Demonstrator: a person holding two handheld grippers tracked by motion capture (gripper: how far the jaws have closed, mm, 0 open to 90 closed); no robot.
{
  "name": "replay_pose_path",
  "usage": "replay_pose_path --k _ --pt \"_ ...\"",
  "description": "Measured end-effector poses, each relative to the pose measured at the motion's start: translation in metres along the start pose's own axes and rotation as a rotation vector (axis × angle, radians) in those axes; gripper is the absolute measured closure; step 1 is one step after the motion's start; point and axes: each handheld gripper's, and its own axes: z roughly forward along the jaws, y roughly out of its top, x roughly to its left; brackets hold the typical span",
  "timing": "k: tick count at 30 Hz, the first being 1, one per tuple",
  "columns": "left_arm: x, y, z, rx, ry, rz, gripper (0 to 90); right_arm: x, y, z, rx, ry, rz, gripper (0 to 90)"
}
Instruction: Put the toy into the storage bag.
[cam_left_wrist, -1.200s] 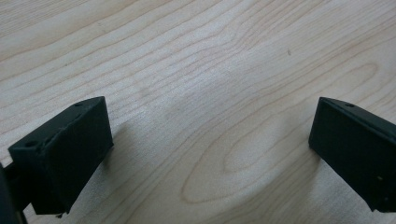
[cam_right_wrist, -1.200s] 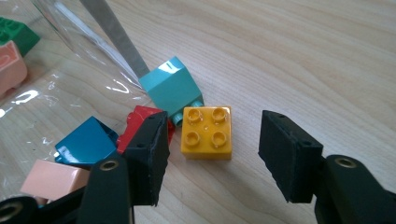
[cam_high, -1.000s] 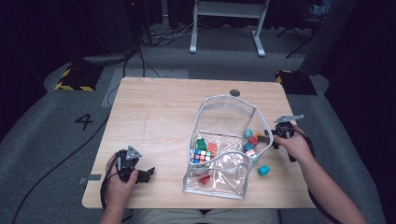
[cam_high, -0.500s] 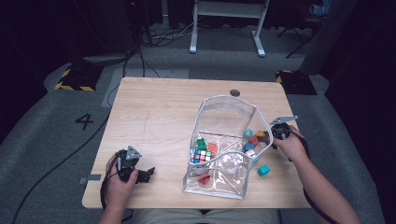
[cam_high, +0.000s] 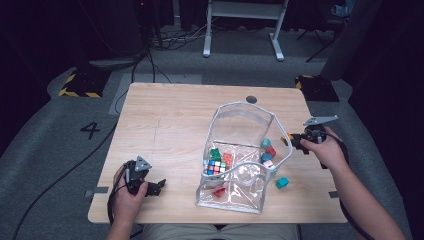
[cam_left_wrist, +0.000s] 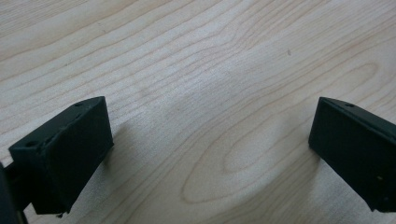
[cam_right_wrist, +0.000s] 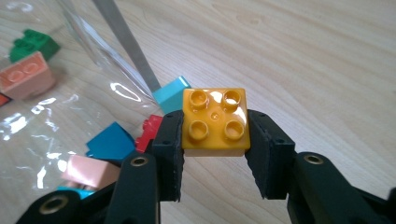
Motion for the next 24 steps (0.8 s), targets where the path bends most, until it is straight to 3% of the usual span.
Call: replay_pose_path --k 12,21,24 --pt "0.000 0.000 0.000 0.002 0.000 0.002 0.0 0.008 0.021 -0.043 0.008 0.026 -0.060 59.4" --pt "0.000 0.000 0.000 -0.001 0.000 -0.001 0.0 0.014 0.046 -0.083 -0.067 0.036 -0.083 59.4" --pt "0.000 0.000 0.000 -0.001 0.000 -0.001 0.0 0.018 0.055 -0.093 -0.065 0.044 -0.096 59.4"
